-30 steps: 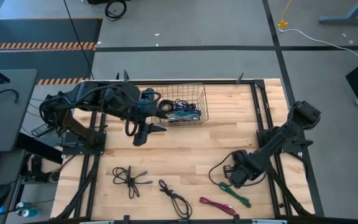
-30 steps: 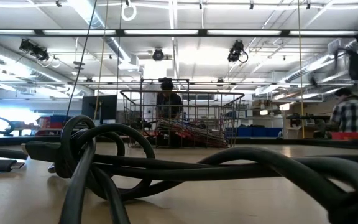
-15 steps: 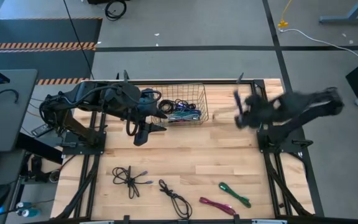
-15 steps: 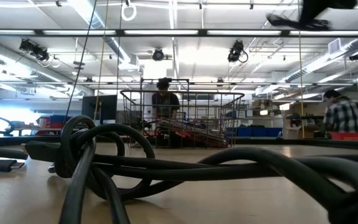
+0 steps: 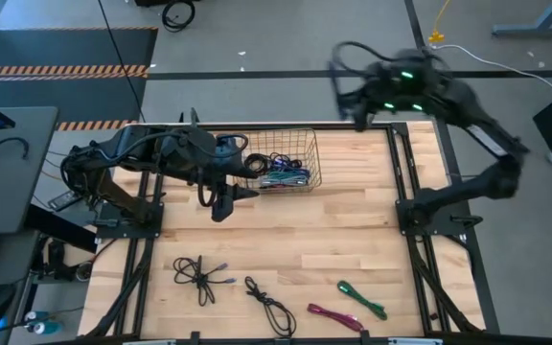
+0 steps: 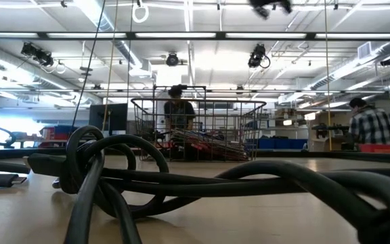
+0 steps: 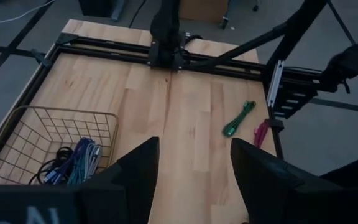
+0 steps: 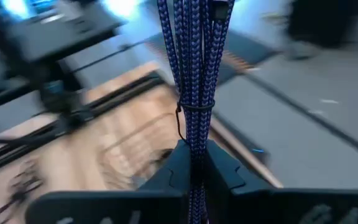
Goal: Pick and place USB-C Cables
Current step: Put the violet charger cable into the wire basket
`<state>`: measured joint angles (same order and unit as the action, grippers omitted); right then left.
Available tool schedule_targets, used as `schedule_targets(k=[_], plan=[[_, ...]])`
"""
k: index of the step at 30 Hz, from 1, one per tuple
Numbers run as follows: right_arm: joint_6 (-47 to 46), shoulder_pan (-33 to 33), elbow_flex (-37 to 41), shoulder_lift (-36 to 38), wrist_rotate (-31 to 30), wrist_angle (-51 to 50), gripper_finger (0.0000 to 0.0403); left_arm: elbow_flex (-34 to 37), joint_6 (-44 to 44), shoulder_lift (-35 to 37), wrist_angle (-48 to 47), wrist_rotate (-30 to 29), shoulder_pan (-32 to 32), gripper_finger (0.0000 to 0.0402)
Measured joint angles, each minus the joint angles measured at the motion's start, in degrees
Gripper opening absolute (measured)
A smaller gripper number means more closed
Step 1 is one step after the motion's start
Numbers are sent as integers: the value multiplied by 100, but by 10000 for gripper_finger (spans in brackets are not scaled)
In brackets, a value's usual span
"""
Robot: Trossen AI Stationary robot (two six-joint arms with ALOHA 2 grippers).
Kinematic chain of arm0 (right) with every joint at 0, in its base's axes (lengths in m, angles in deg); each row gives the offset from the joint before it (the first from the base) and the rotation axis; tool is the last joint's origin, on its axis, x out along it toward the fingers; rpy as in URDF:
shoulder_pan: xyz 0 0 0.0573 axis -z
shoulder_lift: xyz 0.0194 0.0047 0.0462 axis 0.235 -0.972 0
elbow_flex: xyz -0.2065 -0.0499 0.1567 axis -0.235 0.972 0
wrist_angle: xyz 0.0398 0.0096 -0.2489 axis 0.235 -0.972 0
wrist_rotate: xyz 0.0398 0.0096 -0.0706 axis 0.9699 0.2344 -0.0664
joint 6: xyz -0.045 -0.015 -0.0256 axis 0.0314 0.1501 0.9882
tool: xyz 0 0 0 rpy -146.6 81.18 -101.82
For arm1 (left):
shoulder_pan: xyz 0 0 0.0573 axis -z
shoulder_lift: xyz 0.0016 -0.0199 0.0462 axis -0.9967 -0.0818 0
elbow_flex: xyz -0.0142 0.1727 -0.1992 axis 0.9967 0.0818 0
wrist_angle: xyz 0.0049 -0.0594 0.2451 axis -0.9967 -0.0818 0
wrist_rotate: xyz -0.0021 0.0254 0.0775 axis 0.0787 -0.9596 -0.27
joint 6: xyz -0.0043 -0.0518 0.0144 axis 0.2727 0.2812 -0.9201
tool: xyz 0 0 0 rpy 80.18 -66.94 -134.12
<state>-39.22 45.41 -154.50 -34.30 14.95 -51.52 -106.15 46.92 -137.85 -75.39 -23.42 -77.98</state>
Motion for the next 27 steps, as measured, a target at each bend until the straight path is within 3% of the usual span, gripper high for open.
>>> schedule_targets(k=[5,12,19,27], plan=[[302,356,-24,-1033,1812,603,21,0,140,0,-4,-16,0,206],[747,347,-17,-2259,2914,561,21,0,301,0,-4,-16,-2,206],[1411,86,-22,-2993,3471,279,21,0,312,0,-7,-16,-1,206],[2495,-267,-23,-3537,3441,-899,21,0,279,0,-9,-17,-2,206]])
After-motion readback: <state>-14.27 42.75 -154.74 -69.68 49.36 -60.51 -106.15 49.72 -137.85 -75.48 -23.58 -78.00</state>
